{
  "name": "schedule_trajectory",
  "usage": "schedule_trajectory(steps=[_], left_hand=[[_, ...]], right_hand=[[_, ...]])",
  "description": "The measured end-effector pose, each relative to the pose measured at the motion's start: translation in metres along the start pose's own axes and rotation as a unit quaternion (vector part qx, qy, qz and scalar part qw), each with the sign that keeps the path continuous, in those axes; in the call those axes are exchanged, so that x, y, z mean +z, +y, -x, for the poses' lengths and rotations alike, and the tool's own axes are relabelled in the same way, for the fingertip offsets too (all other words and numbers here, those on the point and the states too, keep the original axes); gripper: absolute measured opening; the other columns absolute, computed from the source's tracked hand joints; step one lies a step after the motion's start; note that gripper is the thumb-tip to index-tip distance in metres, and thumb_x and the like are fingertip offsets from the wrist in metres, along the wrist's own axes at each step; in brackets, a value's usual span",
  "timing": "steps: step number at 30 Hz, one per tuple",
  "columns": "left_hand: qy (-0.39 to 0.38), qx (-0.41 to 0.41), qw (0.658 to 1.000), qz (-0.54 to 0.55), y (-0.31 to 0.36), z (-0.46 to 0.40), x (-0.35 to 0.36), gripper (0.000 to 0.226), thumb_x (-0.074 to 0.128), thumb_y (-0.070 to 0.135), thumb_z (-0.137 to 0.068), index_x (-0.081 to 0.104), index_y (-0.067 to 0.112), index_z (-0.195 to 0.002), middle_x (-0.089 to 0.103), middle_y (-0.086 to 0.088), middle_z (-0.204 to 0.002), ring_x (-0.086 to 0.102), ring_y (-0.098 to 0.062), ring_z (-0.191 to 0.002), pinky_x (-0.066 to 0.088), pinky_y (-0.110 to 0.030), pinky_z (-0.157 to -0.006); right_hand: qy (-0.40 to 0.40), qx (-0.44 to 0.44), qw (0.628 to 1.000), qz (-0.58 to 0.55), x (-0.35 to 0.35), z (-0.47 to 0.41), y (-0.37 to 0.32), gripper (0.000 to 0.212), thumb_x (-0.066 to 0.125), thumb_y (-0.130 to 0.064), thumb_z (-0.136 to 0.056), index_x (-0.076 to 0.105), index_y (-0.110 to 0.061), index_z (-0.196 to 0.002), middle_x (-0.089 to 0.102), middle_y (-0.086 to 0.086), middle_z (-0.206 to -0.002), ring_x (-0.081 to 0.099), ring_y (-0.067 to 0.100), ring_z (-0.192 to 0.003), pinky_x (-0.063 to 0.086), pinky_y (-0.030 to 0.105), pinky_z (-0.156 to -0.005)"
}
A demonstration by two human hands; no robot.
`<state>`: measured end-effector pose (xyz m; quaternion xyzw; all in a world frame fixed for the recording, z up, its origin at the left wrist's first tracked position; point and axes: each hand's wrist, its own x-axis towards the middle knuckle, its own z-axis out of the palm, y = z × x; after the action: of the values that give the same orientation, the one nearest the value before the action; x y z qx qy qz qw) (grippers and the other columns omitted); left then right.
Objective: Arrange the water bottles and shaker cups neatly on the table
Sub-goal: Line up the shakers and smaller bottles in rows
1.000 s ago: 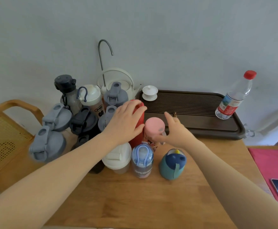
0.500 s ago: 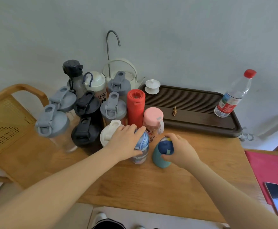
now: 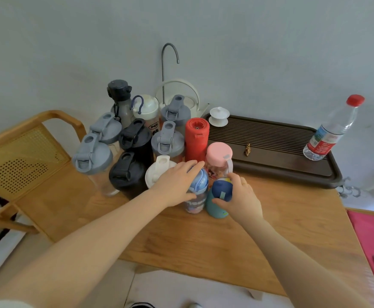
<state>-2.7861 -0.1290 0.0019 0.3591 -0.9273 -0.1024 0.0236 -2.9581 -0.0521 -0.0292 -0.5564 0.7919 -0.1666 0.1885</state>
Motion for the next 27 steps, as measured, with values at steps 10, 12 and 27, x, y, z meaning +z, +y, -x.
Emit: schedule_trajectory(steps=[10,12,27], left_hand=[[0.205,0.005,0.979,0.008,-0.064,0.07,-0.002,0.067,0.079,0.022,-0.066,0.045,0.01,-0.122,0.054,-0.016,-0.121,0.043,-0.025,-0.116,0.048,-0.045,-0.092],[0.217,-0.003,0.976,0.008,-0.085,0.092,0.0,0.06,0.082,0.018,-0.062,0.049,0.009,-0.112,0.059,-0.016,-0.107,0.049,-0.026,-0.104,0.051,-0.041,-0.083],[0.137,-0.095,0.986,0.005,-0.199,0.126,-0.043,0.077,0.058,0.041,-0.086,0.011,0.032,-0.146,0.002,-0.015,-0.156,0.012,-0.039,-0.14,0.02,-0.051,-0.11]], right_hand=[[0.214,-0.149,0.962,0.085,0.008,0.038,-0.031,0.046,0.063,-0.032,-0.077,0.055,-0.011,-0.117,0.056,0.015,-0.128,0.051,0.034,-0.117,0.047,0.046,-0.094],[0.238,-0.219,0.943,0.079,0.022,0.046,-0.059,0.034,0.053,-0.027,-0.078,0.053,-0.014,-0.109,0.06,0.014,-0.121,0.049,0.029,-0.113,0.051,0.044,-0.087],[0.022,0.035,0.996,0.085,0.112,-0.003,-0.264,0.066,0.053,-0.04,-0.089,0.022,-0.019,-0.143,0.023,0.02,-0.152,0.03,0.041,-0.134,0.03,0.046,-0.107]])
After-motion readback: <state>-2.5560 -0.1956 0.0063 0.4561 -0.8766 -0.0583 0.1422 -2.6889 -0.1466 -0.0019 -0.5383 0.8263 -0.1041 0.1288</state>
